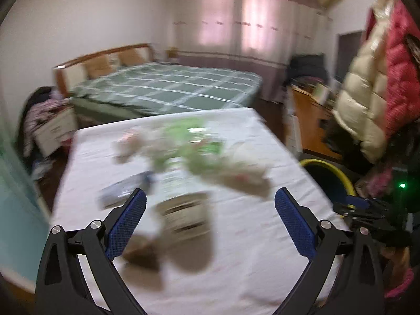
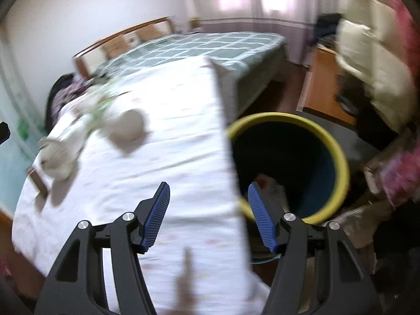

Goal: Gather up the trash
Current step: 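Reach the right tool to the white foam net sleeve and grasp it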

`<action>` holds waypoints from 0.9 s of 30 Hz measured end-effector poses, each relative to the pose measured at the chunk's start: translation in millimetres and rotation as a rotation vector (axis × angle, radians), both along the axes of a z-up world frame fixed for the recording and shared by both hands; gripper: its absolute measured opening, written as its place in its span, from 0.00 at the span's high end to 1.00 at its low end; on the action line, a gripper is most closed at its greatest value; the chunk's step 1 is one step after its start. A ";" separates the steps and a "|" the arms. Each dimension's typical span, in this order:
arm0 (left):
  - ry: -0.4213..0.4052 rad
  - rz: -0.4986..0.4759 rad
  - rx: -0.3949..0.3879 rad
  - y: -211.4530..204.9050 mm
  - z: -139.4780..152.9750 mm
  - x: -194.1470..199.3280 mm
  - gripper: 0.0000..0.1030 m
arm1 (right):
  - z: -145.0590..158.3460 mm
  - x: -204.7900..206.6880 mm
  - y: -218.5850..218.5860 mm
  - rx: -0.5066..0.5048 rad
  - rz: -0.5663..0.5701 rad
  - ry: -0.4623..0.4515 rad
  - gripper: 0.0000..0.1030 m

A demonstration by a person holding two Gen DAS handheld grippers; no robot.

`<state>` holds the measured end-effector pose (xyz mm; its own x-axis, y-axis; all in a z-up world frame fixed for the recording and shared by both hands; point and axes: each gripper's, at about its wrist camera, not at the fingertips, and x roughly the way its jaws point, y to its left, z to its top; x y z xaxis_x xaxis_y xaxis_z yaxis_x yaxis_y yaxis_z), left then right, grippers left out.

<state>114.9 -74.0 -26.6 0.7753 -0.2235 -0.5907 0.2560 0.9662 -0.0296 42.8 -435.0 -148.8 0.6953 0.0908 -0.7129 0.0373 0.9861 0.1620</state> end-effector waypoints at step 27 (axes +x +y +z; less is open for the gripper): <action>-0.001 0.227 -0.092 110.4 -26.1 -35.6 0.05 | -39.9 -14.3 145.9 -0.141 0.454 0.132 0.17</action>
<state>79.3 36.4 -52.7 0.8125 -0.0961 -0.5750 0.0325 0.9923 -0.1199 28.5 -289.1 -188.7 0.5107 0.2602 -0.8194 -0.3902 0.9194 0.0487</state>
